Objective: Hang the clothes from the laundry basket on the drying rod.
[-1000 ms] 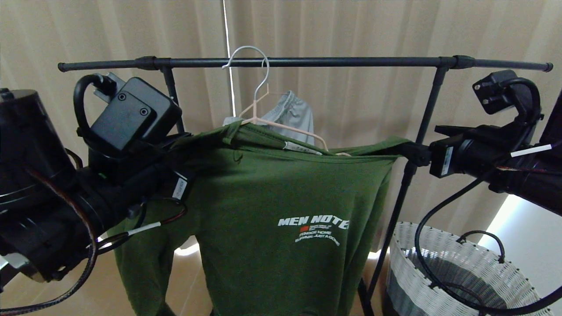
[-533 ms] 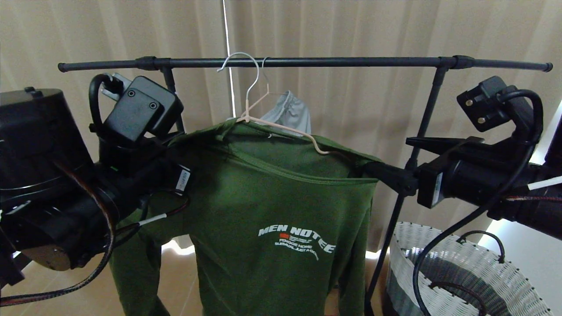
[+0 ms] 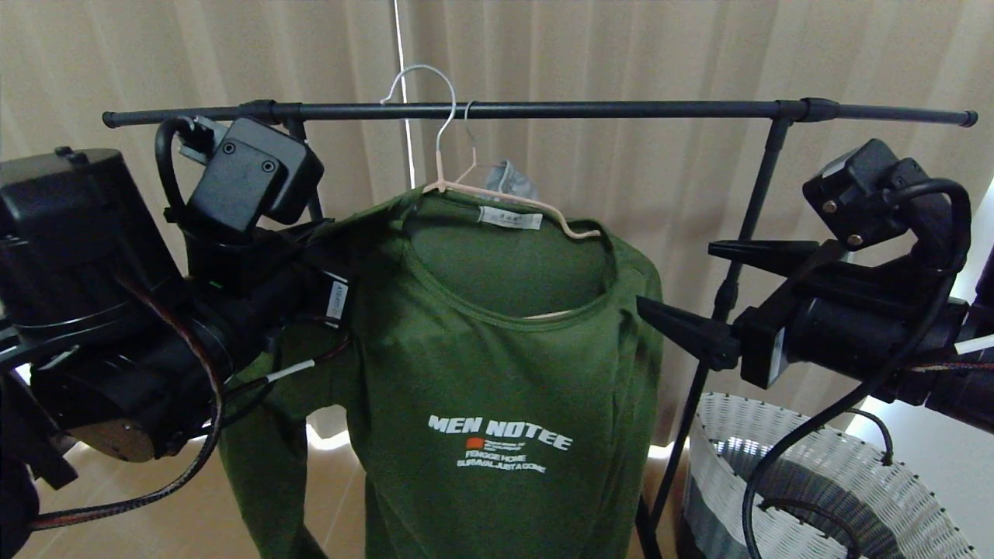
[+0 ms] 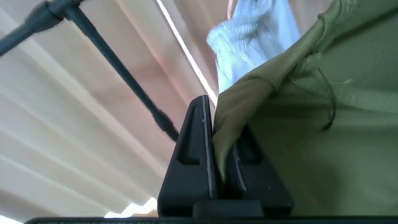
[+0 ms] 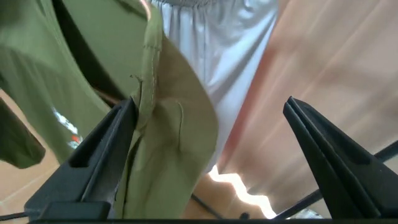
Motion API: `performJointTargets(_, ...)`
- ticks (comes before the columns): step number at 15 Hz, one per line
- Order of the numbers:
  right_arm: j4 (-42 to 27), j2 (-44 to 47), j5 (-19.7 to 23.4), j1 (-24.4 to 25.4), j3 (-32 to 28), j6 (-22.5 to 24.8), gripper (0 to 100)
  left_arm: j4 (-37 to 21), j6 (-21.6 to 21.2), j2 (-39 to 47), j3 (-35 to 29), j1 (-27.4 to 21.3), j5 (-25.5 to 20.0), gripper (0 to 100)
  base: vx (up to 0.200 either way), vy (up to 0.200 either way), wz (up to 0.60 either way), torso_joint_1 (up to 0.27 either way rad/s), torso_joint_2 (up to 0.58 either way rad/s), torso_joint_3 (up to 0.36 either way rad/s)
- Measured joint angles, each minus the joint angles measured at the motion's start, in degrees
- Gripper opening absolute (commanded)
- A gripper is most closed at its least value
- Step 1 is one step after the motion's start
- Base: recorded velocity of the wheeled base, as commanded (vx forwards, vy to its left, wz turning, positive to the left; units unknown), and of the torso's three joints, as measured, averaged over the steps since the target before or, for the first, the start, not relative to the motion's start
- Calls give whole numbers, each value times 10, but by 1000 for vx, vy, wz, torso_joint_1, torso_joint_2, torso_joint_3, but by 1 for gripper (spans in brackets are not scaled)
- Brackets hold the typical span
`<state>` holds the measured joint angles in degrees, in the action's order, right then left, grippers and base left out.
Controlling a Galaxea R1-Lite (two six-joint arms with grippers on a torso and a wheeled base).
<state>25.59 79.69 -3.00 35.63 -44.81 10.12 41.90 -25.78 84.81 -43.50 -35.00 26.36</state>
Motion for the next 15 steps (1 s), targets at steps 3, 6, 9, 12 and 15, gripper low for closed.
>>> performJointTargets(3,-1,14,0,32,-7,15,100,62,-1,16,0,-1,-1,0,0,0,0,0,0,0)
performJointTargets(6,0,31,-1,43,-33,27,100,66,-1,24,6,-8,-5,0,0,0,0,0,0,0)
performJointTargets(9,3,68,-2,44,-94,34,100,67,-3,17,16,-17,-69,0,0,0,0,0,0,0)
performJointTargets(12,6,109,-6,42,-151,64,100,67,-6,-4,38,-19,-115,0,0,0,0,0,0,0)
performJointTargets(15,6,137,-8,28,-181,77,100,67,-6,-18,48,-19,-124,0,0,0,0,0,0,0)
